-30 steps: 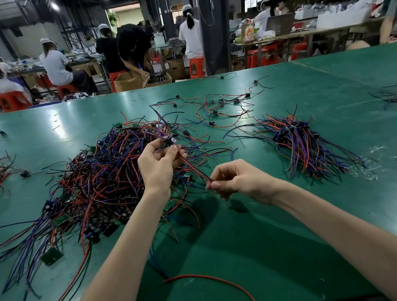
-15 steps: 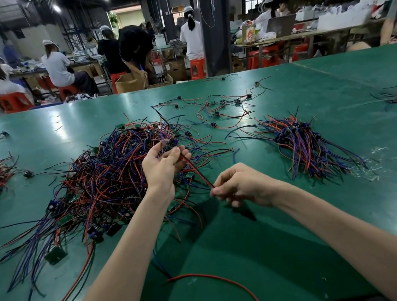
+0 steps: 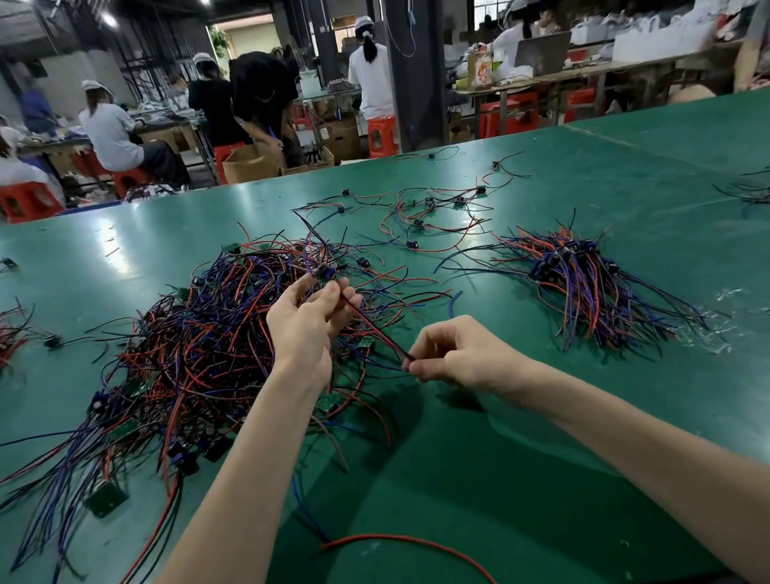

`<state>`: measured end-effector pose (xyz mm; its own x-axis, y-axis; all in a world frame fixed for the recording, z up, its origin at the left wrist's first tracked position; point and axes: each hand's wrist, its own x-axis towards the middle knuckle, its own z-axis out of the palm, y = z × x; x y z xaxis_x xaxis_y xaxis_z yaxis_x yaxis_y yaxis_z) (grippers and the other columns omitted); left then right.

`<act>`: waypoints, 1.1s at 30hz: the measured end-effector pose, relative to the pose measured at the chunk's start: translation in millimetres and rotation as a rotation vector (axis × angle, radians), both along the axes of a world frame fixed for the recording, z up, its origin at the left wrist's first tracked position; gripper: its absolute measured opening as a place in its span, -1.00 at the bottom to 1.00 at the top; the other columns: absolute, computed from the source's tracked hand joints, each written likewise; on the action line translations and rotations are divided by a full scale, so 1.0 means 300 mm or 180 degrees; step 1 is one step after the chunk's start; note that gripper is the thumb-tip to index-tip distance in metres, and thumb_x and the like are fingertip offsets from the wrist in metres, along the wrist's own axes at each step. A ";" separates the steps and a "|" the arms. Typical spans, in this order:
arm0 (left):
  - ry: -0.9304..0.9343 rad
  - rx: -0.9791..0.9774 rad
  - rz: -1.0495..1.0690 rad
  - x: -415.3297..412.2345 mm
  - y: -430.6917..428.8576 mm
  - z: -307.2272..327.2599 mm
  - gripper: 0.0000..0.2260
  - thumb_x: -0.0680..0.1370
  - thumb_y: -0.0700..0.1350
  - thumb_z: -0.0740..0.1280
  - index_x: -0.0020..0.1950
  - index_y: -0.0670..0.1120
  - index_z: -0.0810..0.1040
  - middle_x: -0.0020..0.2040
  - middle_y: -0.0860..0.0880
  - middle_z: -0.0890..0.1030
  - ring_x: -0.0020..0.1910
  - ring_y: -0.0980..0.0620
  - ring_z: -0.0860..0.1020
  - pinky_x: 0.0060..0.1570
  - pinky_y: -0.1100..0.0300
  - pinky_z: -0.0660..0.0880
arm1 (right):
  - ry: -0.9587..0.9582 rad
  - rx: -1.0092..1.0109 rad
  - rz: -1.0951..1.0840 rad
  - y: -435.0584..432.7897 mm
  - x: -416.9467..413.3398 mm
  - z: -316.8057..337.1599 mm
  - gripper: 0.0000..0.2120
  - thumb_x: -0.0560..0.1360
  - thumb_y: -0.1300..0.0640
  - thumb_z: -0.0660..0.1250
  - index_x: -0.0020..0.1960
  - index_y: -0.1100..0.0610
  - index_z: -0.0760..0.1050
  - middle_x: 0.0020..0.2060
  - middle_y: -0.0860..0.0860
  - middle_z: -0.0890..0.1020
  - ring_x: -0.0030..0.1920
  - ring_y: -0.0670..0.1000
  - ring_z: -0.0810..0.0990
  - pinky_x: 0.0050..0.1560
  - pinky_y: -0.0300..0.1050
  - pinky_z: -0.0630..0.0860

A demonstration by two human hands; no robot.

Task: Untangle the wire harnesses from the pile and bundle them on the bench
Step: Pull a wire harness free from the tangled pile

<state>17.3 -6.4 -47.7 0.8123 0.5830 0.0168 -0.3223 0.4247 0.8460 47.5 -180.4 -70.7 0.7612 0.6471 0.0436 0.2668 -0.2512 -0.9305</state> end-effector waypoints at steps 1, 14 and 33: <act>0.0070 0.0060 0.0051 -0.001 0.003 -0.002 -0.69 0.54 -0.41 0.27 0.26 -0.25 0.35 -0.18 -0.19 0.61 -0.36 0.03 0.64 -0.34 0.23 0.59 | -0.0167 0.0081 0.0120 0.005 -0.008 0.002 -0.83 0.43 0.36 0.41 -0.25 0.13 0.55 -0.39 -0.01 0.56 -0.41 -0.16 0.42 -0.34 -0.34 0.37; 0.0211 -0.0192 0.0027 -0.004 0.004 0.017 -0.76 0.52 -0.41 0.30 0.15 -0.23 0.40 -0.20 -0.18 0.62 -0.39 0.04 0.63 -0.41 0.21 0.58 | 0.0101 -0.0044 -0.0059 0.018 -0.029 0.008 -0.86 0.43 0.30 0.42 -0.28 0.18 0.55 -0.48 0.01 0.57 -0.58 -0.09 0.36 -0.58 -0.30 0.28; 0.0401 -0.0463 -0.0126 0.009 0.021 -0.011 -0.81 0.52 -0.43 0.29 0.10 -0.28 0.42 -0.21 -0.21 0.61 -0.40 0.01 0.65 -0.43 0.21 0.57 | -0.0783 0.0236 0.0027 0.022 -0.062 -0.002 -0.93 0.41 0.38 0.42 -0.22 0.31 0.54 -0.30 0.14 0.62 -0.28 -0.05 0.49 -0.13 -0.10 0.52</act>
<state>20.0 -0.2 -51.1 0.8251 0.5393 -0.1686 -0.1983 0.5558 0.8073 28.8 -173.9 -71.1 0.7163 0.6416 0.2743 0.4892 -0.1814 -0.8531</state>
